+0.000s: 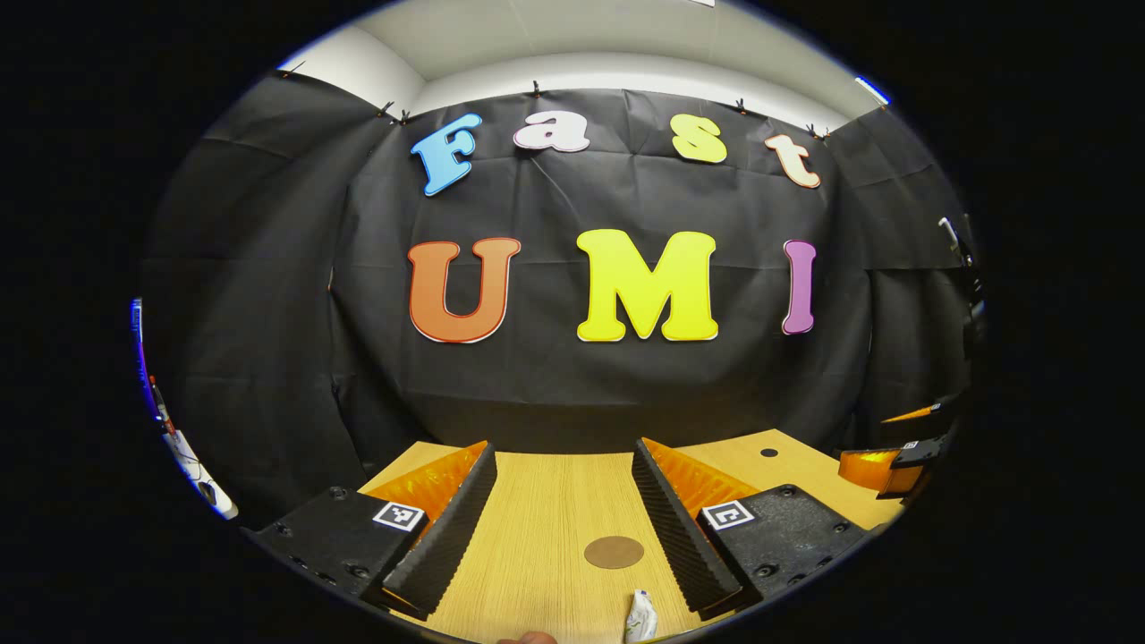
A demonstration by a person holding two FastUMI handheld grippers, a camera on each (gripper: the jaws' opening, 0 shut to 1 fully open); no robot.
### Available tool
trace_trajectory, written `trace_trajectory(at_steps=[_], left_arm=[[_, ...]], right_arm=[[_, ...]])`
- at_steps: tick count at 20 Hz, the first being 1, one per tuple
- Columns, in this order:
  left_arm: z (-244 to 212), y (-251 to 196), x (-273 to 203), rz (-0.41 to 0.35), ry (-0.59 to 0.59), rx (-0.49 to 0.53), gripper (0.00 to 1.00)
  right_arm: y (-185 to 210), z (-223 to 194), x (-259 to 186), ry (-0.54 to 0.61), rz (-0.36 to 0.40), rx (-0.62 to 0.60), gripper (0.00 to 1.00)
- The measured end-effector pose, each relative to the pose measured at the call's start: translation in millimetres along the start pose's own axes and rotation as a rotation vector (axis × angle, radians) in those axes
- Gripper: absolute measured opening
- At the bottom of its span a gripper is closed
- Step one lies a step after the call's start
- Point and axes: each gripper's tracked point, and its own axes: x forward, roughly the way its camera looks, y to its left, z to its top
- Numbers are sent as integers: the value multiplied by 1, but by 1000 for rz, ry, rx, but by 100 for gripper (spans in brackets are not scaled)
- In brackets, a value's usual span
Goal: Put the toothbrush and toothpaste on the desktop into the cup, then pick up the cup and place it on the coaster on the desktop.
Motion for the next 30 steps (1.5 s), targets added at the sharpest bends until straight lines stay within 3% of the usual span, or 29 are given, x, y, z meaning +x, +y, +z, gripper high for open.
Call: trace_trajectory(at_steps=[5, 15, 26, 28, 30], left_arm=[[-4, 2, 3, 2, 9, -23, 97], [-20, 3, 17, -23, 29, 34, 96], [-39, 15, 33, -18, 70, 24, 96], [-40, 17, 34, -13, 73, 27, 96], [-45, 21, 35, -6, 88, 32, 97]], right_arm=[[5, -31, 16, 177, 26, -11, 95], [18, -151, 36, 684, 106, -43, 96], [46, -227, 59, 996, 144, -89, 95], [51, -237, 62, 1033, 148, -78, 88], [56, -242, 64, 1060, 150, -60, 73]])
